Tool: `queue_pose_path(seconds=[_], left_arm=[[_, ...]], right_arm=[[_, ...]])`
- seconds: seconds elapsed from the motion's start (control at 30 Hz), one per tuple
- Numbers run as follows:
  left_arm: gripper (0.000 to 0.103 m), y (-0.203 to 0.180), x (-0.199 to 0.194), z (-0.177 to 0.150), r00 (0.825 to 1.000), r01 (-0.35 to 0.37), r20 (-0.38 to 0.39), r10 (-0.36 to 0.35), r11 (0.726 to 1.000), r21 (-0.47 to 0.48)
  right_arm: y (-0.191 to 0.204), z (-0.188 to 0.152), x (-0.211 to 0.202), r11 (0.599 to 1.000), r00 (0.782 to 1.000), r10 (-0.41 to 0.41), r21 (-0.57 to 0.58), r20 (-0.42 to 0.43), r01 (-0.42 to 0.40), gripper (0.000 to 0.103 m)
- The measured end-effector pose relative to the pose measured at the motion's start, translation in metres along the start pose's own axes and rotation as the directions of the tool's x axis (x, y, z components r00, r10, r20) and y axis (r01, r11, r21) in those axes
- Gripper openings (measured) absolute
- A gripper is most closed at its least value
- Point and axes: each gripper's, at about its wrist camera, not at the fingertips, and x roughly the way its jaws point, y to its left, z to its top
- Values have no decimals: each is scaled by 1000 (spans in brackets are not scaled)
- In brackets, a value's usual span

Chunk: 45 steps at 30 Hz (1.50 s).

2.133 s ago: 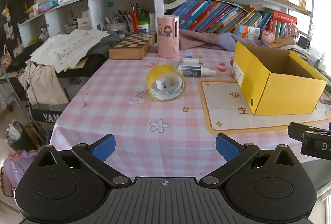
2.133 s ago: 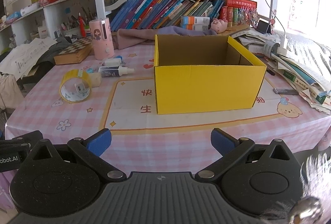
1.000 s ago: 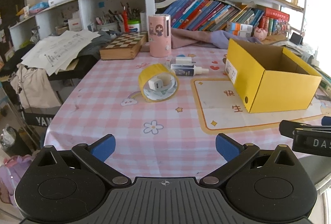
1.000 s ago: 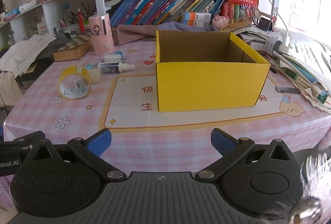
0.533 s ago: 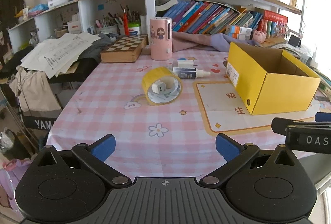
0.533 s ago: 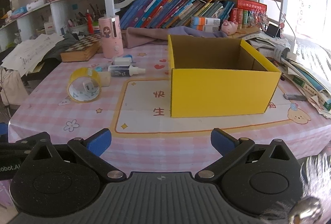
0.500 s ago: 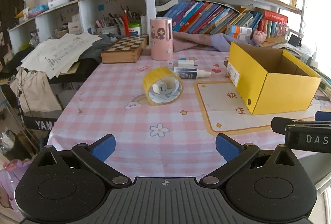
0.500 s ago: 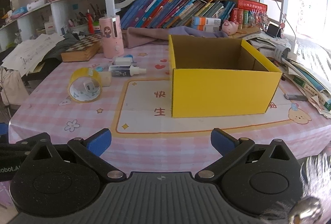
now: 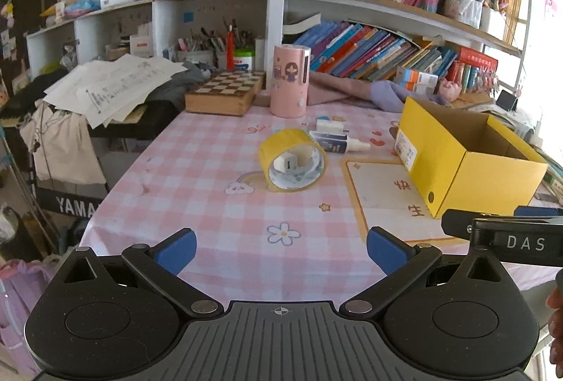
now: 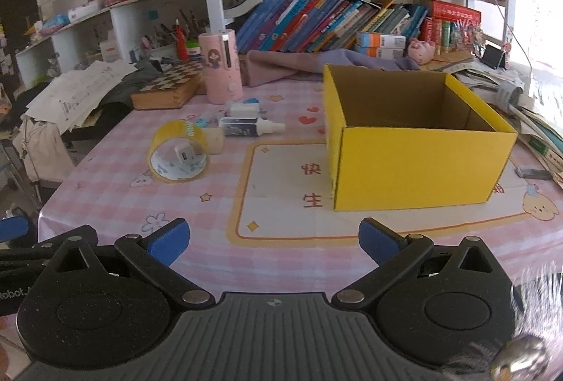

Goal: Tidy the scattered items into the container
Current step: 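Move both tools toward the yellow tape roll and white charger, then grasp the yellow tape roll rim with the left tool while the right tool grasps the white charger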

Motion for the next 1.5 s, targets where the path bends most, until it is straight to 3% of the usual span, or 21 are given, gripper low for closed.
queue_pose_path(seconds=[0.23, 0.47, 1.03, 1.2, 1.5], left_arm=[[103, 1, 9, 1, 998, 44, -51, -43, 999, 20], [103, 1, 21, 4, 997, 49, -67, -48, 999, 13], [103, -4, 74, 26, 995, 9, -96, -4, 999, 49], [103, -9, 92, 33, 996, -9, -90, 17, 996, 87], [103, -3, 120, 48, 993, -61, -101, 67, 996, 62]], right_arm=[[8, 5, 3, 1000, 998, 1, -30, 55, 1, 103], [6, 16, 7, 998, 995, 61, -24, 76, -60, 103], [11, 49, 66, 990, 992, 122, -67, 19, -120, 101], [9, 65, 90, 986, 986, 166, -28, -25, -167, 101], [15, 85, 124, 978, 980, 192, -77, -59, -196, 101]])
